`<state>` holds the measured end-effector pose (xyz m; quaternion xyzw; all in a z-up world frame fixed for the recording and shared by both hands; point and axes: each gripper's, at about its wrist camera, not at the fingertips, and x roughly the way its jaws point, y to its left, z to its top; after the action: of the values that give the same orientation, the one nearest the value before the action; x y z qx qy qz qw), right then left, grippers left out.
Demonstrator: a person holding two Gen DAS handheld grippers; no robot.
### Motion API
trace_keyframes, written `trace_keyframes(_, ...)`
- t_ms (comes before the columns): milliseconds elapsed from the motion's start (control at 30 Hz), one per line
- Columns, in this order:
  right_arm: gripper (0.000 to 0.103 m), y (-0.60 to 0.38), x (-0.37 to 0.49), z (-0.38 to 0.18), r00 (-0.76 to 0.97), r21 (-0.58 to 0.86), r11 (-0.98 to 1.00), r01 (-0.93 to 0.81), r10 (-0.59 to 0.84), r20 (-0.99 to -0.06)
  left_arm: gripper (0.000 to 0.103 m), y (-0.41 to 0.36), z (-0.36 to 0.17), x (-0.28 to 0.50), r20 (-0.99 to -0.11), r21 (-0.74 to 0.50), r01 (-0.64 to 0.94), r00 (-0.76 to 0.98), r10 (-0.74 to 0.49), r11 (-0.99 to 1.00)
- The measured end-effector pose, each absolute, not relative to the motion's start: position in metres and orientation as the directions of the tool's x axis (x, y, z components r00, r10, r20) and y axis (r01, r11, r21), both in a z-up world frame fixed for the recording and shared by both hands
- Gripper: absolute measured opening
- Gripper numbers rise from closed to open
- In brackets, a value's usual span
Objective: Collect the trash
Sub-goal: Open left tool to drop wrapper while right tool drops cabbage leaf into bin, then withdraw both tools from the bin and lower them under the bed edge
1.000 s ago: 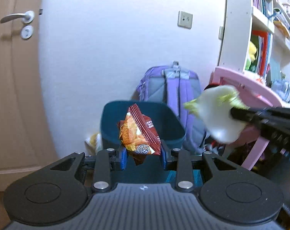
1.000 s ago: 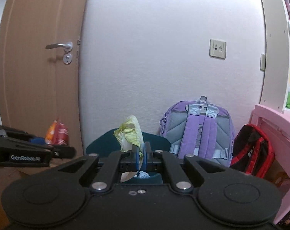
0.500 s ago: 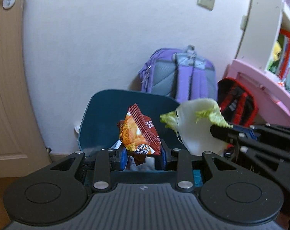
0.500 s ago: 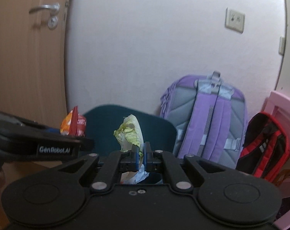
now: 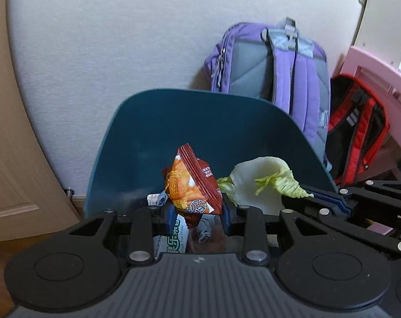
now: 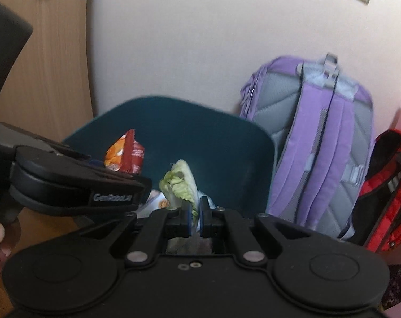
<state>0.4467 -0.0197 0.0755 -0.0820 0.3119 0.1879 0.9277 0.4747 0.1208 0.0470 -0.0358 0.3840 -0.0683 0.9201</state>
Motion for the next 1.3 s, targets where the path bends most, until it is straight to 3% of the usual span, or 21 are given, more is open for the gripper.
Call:
trace_keyframes(100,0.013,-0.020,0.447,0.073,0.735,-0.039,0.917,-0.396,0.291,-0.612,0.032,0.117,0.042,0.481,-0.724,-0.111,0.098,0.674,-0.147,0.989)
trace_keyframes(267,0.017,-0.028,0.446,0.075,0.734,-0.033,0.918,-0.394,0.293,-0.613,0.033,0.117,0.040,0.486,-0.728,-0.112,0.091,0.670,-0.144,0.990)
trace_keyframes(400,0.024,-0.035,0.441,0.081,0.740,-0.029,0.921,-0.390,0.294,-0.605,0.054,0.115,0.040,0.483,-0.726,-0.103,0.092,0.674,-0.138,0.990)
trace_keyframes(467,0.029,-0.040,0.437,0.086,0.744,-0.025,0.921,-0.388,0.297,-0.599,0.058,0.112,0.044,0.481,-0.721,-0.089,0.088,0.682,-0.125,0.992)
trace_keyframes(767,0.034,-0.059,0.397,0.115,0.760,-0.022,0.919,-0.394,0.312,-0.569,0.062,0.109,0.075,0.447,-0.683,-0.083,0.090,0.721,-0.122,0.993)
trace_keyframes(1300,0.047,-0.085,0.291,0.144,0.762,0.032,0.902,-0.430,0.382,-0.524,0.063,0.098,0.119,0.319,-0.619,-0.032,0.128,0.776,-0.120,0.991)
